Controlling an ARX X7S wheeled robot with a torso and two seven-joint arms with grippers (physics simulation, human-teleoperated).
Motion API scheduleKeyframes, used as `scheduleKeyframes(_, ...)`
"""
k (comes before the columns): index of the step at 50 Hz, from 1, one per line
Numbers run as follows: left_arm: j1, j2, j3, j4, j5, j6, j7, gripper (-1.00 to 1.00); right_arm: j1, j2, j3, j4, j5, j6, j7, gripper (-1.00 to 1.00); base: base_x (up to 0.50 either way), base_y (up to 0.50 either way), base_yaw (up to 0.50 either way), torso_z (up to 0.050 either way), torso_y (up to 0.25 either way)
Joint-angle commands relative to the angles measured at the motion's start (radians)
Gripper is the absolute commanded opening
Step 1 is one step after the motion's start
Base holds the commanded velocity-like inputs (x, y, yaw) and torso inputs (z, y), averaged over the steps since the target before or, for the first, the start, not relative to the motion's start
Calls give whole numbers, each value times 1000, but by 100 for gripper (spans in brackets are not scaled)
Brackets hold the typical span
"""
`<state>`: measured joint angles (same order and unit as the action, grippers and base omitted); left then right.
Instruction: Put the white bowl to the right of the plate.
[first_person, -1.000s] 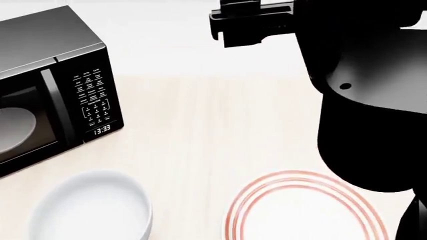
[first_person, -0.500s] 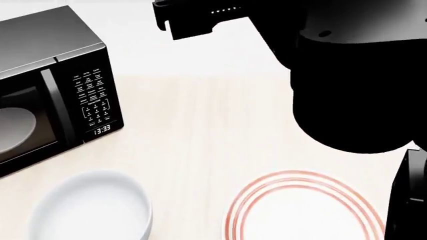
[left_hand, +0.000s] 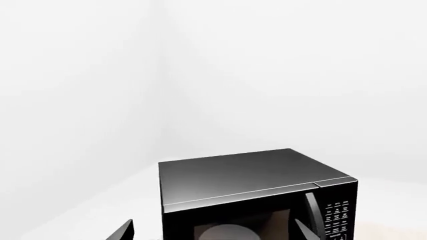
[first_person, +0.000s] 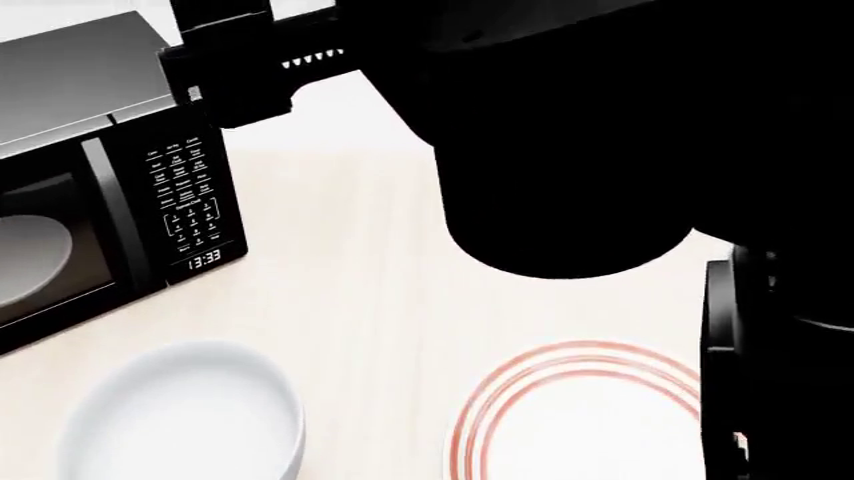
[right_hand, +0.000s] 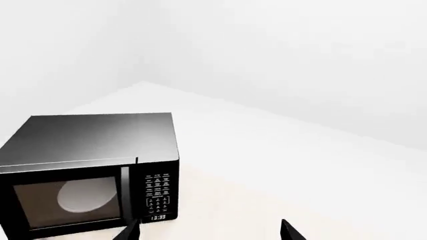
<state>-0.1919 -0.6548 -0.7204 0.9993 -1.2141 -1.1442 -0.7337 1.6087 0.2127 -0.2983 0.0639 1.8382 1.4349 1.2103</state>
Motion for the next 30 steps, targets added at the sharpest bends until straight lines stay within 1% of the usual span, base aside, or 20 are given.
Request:
scheduleKeyframes(1, 67, -6, -70, 4, 9, 30, 14, 100, -14, -65, -87, 81, 66, -35, 50, 100, 0, 0, 0, 0, 0)
scheduleKeyframes(4, 76, -9, -85, 1, 2, 34, 10, 100, -30, -78, -112, 117, 111, -52, 83, 100, 0, 0, 0, 0, 0)
scheduleKeyframes(7, 85, -11, -101, 3, -9, 38, 8, 100, -40, -95, -132, 139, 106, -64, 86, 100, 0, 0, 0, 0, 0)
scheduleKeyframes(9, 109, 9, -90, 8, 44, 59, 41, 100, -46, -109, -146, 161, 113, -75, 91, 100, 0, 0, 0, 0, 0)
scheduleKeyframes(13, 121, 13, -89, 6, 59, 71, 50, 100, -57, -132, -168, 184, 118, -96, 98, 100, 0, 0, 0, 0, 0)
scheduleKeyframes(20, 136, 9, -99, 5, 57, 82, 50, 100, -69, -161, -204, 225, 83, -123, 67, 100, 0, 0, 0, 0, 0)
scheduleKeyframes(25, 149, 4, -124, 4, 41, 90, 48, 100, -70, -172, -230, 273, 37, -145, 17, 100, 0, 0, 0, 0, 0)
scheduleKeyframes(30, 156, 1, -131, 4, 36, 96, 43, 100, -73, -184, -253, 301, 29, -172, 11, 100, 0, 0, 0, 0, 0)
